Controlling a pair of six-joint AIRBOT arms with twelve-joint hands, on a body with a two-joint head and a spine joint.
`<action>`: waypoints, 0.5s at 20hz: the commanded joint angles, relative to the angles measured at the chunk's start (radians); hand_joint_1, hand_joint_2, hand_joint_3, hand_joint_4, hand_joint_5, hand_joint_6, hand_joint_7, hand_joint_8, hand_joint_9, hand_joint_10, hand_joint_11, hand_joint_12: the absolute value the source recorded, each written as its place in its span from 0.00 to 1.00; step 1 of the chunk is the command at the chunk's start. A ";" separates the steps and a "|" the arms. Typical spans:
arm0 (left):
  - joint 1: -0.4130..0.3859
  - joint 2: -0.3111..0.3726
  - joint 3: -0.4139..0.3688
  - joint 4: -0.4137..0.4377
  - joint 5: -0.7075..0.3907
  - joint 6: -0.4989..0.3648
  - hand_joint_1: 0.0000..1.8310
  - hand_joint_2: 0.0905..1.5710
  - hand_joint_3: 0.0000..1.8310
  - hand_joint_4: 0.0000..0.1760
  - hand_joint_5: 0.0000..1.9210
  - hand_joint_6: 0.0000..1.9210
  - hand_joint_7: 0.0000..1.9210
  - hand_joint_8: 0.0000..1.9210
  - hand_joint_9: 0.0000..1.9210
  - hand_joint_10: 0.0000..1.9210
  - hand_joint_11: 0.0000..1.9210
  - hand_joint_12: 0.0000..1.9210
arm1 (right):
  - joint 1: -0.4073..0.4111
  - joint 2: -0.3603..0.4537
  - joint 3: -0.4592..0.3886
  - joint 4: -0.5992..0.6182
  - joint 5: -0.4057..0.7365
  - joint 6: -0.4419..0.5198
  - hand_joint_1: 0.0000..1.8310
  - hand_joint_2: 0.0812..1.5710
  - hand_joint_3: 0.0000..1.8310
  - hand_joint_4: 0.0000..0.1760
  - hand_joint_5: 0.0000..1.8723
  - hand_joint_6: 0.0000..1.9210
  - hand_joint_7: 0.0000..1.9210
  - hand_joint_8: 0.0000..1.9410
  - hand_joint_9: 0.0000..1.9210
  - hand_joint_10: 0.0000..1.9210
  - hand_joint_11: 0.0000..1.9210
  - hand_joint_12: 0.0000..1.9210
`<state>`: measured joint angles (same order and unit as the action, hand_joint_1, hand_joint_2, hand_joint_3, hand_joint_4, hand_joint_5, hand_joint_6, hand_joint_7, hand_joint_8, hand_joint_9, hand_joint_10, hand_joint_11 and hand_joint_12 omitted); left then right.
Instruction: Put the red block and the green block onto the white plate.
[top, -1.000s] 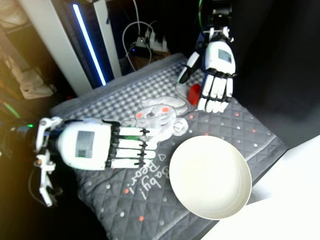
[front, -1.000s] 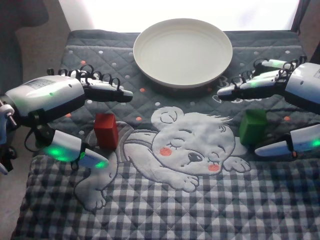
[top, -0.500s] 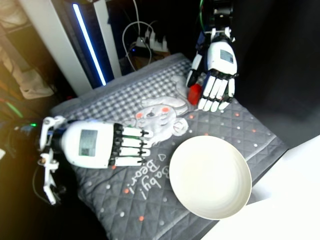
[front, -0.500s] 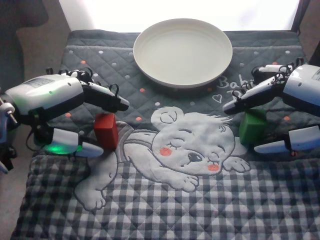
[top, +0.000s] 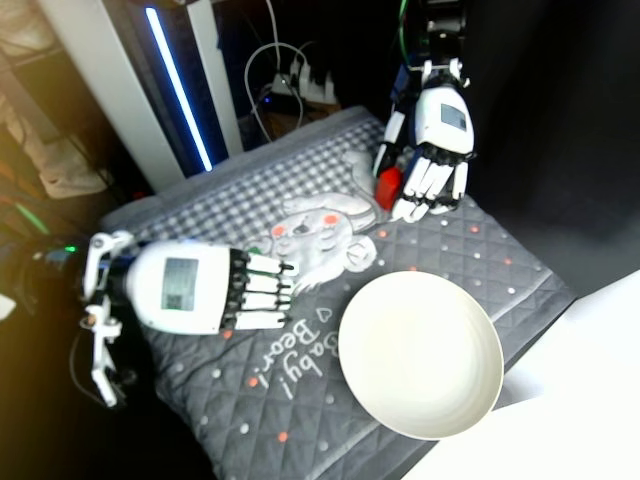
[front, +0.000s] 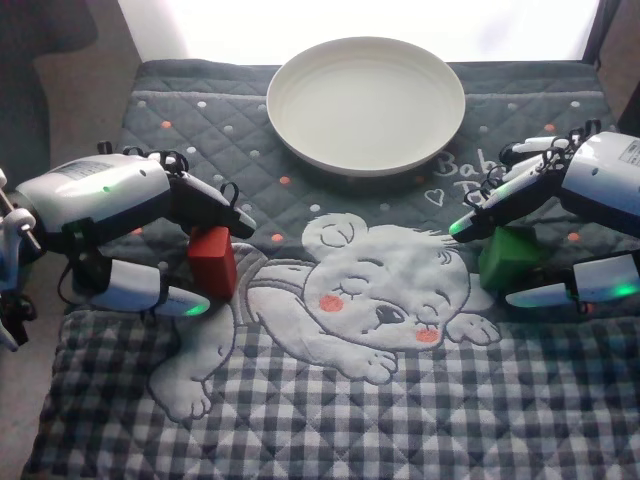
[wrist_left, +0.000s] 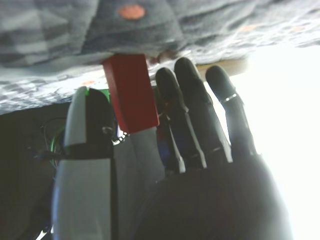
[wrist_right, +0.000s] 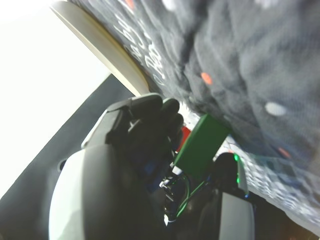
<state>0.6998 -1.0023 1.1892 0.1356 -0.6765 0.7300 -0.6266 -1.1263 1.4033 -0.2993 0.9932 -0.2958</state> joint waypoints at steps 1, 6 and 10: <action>-0.012 -0.002 0.003 -0.016 -0.114 -0.008 0.56 0.63 0.00 0.00 0.42 0.00 0.52 0.01 0.46 0.06 0.13 0.74 | 0.007 0.009 0.006 0.035 0.108 0.004 0.63 0.58 0.00 0.00 0.54 0.00 0.57 0.01 0.44 0.35 0.28 0.75; -0.012 -0.011 0.003 -0.016 -0.128 -0.015 0.53 0.62 0.00 0.00 0.49 0.00 0.56 0.00 0.51 0.06 0.22 0.63 | 0.007 0.008 0.006 0.035 0.108 0.004 0.71 0.62 0.00 0.00 0.64 0.20 0.67 0.34 0.62 0.38 0.48 0.71; -0.012 -0.015 0.007 -0.017 -0.128 -0.016 0.69 0.65 0.01 0.00 0.71 0.00 0.54 0.55 0.51 0.41 0.29 0.87 | 0.007 0.007 0.007 0.035 0.108 0.004 0.70 0.62 0.00 0.00 0.66 0.24 0.69 0.25 0.62 0.36 0.47 0.70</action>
<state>0.6975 -1.0145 1.1919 0.1307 -0.7002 0.7155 -0.6266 -1.1263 1.4033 -0.2970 0.9936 -0.2951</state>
